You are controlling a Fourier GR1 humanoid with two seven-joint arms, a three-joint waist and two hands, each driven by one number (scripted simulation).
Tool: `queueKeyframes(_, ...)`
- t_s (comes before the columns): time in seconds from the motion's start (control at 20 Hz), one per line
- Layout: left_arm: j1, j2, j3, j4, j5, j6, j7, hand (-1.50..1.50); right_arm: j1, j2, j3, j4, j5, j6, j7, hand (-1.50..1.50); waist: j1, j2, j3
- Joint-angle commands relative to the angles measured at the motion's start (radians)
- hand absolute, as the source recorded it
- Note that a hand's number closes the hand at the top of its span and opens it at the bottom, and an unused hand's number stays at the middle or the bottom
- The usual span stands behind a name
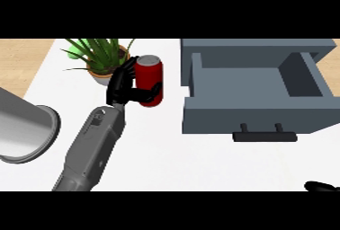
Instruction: Pick up the can, place it into the drawer and close the drawer
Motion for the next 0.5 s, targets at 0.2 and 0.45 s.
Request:
queueKeyframes(0.2, -0.104, -0.003, -0.151, -0.226, 0.079, 0.129, 0.267, 1.50, -0.033, 0.003, 0.020, 0.016, 0.029, -0.014, -0.001, -1.50, -0.001, 0.000, 0.000)
queueKeyframes(0.45, -0.236, -0.003, -0.192, -0.264, 0.042, 0.241, 0.402, 1.50, -0.042, -0.062, -0.079, 0.039, -0.056, 0.014, 0.019, -1.50, -0.007, 0.001, 0.000)
